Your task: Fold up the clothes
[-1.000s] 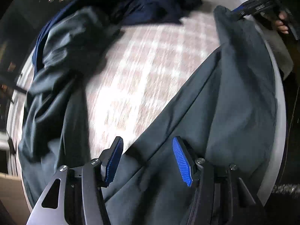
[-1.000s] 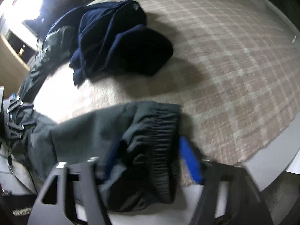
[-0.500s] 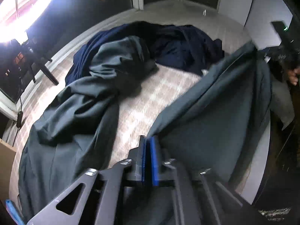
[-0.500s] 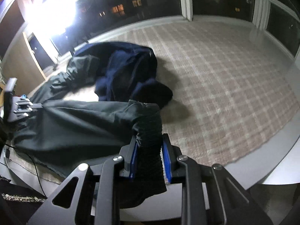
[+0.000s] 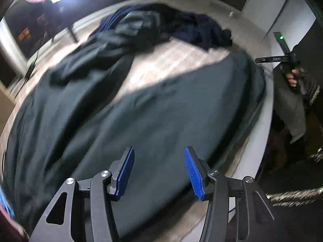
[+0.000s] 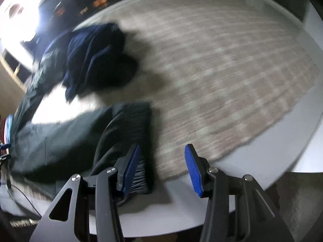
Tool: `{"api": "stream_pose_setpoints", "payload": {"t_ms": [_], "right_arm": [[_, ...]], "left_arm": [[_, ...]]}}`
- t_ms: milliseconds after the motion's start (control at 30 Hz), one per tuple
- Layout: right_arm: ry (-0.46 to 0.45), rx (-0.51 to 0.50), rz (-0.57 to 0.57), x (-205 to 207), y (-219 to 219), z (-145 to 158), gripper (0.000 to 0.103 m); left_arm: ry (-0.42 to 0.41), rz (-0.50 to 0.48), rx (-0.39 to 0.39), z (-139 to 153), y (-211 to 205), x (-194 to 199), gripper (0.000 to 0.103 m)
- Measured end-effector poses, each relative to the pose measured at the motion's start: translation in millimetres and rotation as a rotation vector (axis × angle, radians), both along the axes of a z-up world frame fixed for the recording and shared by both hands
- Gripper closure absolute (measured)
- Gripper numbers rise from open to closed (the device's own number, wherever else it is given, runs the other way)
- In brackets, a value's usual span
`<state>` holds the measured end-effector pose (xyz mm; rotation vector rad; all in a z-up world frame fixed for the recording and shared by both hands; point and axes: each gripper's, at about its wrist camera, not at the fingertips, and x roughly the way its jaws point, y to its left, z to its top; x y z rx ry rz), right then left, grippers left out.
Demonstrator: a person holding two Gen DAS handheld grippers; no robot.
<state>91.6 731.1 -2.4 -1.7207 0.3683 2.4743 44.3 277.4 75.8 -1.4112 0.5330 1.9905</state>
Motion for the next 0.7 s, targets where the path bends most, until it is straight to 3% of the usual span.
{"api": "stream_pose_setpoints", "payload": {"t_ms": [100, 167, 267, 433, 533, 700], "right_arm": [[-0.037, 0.147, 0.067, -9.4, -25.8, 6.9, 0.057], [0.008, 0.107, 0.035, -13.7, -27.1, 31.5, 0.057], [0.143, 0.051, 0.047, -26.0, -39.6, 84.7, 0.057], [0.295, 0.019, 0.191, -79.9, -91.0, 140.9, 0.056], [0.29, 0.04, 0.296, -132.2, -133.4, 128.8, 0.056], [0.207, 0.046, 0.387, -207.6, -188.3, 71.0, 0.055]], "left_arm": [[-0.023, 0.086, 0.026, 4.2, -30.1, 6.3, 0.054], [0.001, 0.169, 0.066, 21.3, -61.5, 2.6, 0.054], [0.101, 0.265, 0.049, 52.6, -108.0, -5.9, 0.054], [0.199, 0.379, 0.021, 84.7, -172.3, -17.8, 0.054], [0.207, 0.424, 0.023, 80.7, -195.2, -24.7, 0.054], [0.161, 0.416, -0.012, 47.1, -202.7, -29.1, 0.053]]}}
